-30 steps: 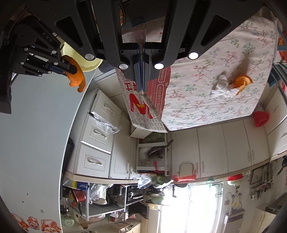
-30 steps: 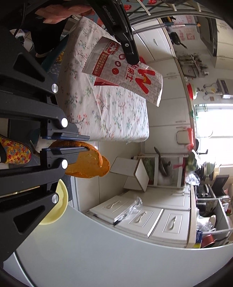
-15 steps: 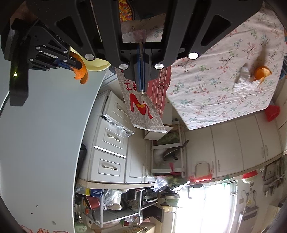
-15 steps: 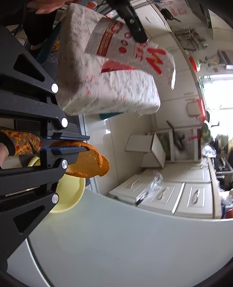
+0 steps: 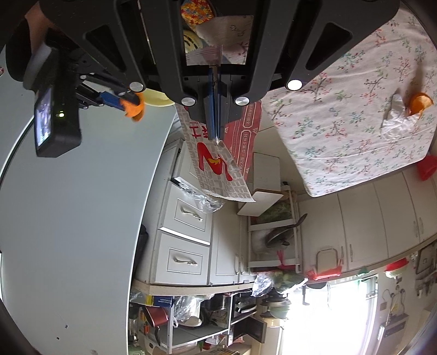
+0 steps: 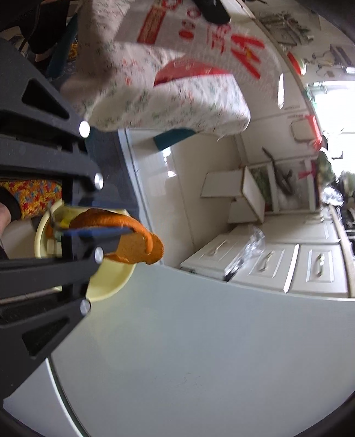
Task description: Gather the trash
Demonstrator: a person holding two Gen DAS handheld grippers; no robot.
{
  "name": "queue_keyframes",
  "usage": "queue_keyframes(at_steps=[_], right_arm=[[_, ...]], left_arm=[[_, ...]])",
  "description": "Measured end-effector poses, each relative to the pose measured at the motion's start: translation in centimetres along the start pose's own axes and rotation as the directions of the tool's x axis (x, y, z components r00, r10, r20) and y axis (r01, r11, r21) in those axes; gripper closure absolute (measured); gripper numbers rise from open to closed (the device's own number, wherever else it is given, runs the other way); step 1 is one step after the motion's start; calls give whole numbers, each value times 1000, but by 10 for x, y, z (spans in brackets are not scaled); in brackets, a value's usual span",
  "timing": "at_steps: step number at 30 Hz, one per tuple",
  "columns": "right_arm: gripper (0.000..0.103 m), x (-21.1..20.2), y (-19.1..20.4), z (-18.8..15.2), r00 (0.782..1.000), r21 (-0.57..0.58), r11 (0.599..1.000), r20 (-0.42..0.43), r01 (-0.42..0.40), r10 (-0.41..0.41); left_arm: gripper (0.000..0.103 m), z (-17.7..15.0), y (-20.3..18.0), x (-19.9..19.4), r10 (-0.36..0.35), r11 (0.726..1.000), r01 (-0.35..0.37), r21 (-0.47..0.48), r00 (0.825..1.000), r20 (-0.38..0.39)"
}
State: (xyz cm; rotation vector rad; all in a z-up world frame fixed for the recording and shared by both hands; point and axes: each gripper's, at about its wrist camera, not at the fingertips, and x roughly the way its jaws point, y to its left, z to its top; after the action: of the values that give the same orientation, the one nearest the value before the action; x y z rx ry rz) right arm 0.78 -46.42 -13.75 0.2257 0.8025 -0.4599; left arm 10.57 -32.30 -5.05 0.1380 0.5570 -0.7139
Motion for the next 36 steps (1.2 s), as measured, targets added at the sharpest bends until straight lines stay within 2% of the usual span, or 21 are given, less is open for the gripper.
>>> queue_keyframes(at_steps=[10, 14, 17, 23, 26, 29, 31, 32, 34, 35, 36], right_arm=[[55, -28, -9, -3, 998, 22, 1000, 56, -17, 15], [45, -49, -14, -7, 995, 43, 999, 94, -34, 30], [41, -68, -11, -17, 993, 24, 998, 108, -55, 53], [39, -84, -2, -45, 990, -9, 993, 73, -116, 117], [35, -91, 5, -51, 987, -29, 990, 84, -135, 137], [34, -90, 8, -52, 987, -34, 990, 80, -138, 141], [34, -86, 3, -50, 988, -15, 991, 76, -136, 137], [34, -86, 3, -50, 988, -6, 991, 73, -135, 135], [34, -85, -1, -50, 989, 11, 991, 72, -132, 131], [34, -85, -1, -50, 989, 15, 991, 72, -131, 130], [34, -85, -2, -50, 989, 18, 991, 72, -131, 129]], left_arm=[[101, 5, -9, 10, -45, 999, 45, -13, 999, -22], [101, 8, -9, 13, -70, 997, 69, -28, 997, -35], [101, 10, -15, 14, -93, 995, 92, -30, 995, -35], [101, 13, -32, 22, -135, 991, 134, -13, 990, -51], [101, 13, -44, 33, -175, 984, 176, -1, 981, -79], [101, 13, -62, 57, -229, 972, 234, 21, 964, -131], [100, 12, -74, 83, -268, 960, 278, 22, 943, -197], [97, 11, -81, 97, -263, 961, 276, 30, 939, -220], [81, 9, -87, 118, -259, 961, 275, 23, 928, -268], [64, 8, -88, 127, -260, 962, 272, 3, 920, -294], [56, 8, -87, 130, -261, 963, 270, -11, 918, -300]])
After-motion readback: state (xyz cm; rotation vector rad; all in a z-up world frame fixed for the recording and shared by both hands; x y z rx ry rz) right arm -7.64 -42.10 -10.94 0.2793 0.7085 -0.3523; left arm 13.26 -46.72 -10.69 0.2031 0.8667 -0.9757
